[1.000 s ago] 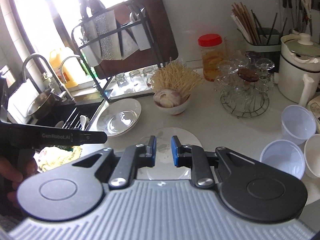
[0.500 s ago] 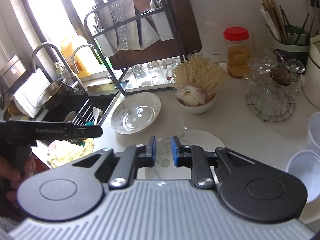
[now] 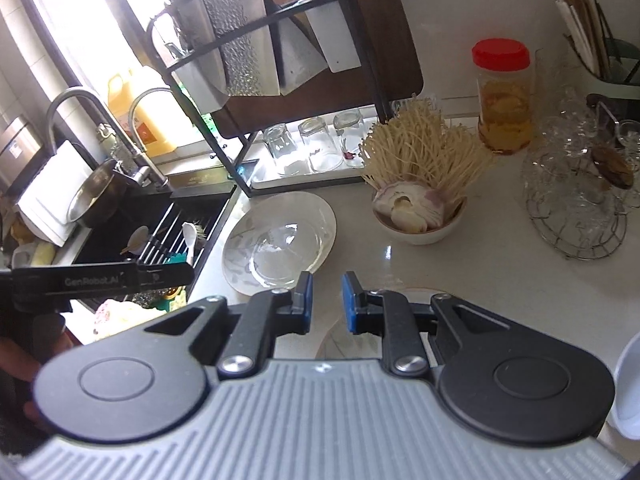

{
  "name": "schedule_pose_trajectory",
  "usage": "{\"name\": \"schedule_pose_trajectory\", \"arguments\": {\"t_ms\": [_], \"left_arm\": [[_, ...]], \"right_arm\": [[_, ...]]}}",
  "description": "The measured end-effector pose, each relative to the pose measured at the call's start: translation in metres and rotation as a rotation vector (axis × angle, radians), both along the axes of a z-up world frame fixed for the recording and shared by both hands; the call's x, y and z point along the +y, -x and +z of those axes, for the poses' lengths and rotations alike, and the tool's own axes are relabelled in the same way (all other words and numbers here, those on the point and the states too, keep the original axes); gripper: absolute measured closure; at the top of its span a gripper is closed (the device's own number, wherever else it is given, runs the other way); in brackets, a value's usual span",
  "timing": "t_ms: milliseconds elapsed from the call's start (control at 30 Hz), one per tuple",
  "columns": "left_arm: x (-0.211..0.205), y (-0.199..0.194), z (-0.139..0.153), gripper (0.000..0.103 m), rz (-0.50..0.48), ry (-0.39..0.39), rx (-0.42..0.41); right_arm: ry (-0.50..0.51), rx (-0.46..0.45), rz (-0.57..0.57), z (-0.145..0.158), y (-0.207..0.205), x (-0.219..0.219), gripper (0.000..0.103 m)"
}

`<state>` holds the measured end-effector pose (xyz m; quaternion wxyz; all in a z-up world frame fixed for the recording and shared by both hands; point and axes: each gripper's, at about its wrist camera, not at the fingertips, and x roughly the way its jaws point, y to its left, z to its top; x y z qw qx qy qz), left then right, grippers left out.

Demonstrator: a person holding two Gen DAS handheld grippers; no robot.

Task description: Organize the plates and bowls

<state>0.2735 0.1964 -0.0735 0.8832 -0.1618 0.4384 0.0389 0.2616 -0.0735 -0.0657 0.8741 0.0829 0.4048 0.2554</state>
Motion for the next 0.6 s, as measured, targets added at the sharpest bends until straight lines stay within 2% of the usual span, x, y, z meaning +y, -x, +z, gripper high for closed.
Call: {"name": "schedule_pose_trajectory", "arguments": {"t_ms": [133, 267, 467, 500, 533, 600], "left_arm": [[0.019, -0.015, -0.011, 0.044, 0.015, 0.009, 0.015], [0.038, -0.029, -0.025, 0.042, 0.019, 0.001, 0.05], [0.07, -0.048, -0.053, 0.04, 0.018, 0.029, 0.103], [0.075, -0.052, -0.058, 0.04, 0.016, 0.033, 0.115], [0.08, -0.056, -0.063, 0.04, 0.016, 0.04, 0.123], [0.09, -0.065, -0.072, 0.04, 0.011, 0.06, 0.133]], "right_arm": [[0.002, 0.015, 0.0, -0.007, -0.018, 0.012, 0.083], [-0.012, 0.078, -0.011, -0.021, -0.038, 0.023, 0.082], [0.006, 0.181, -0.032, -0.048, -0.068, 0.038, 0.079], [0.012, 0.193, -0.039, -0.051, -0.073, 0.041, 0.071], [0.017, 0.202, -0.046, -0.054, -0.076, 0.044, 0.058], [0.018, 0.216, -0.042, -0.06, -0.083, 0.049, 0.051]]}}
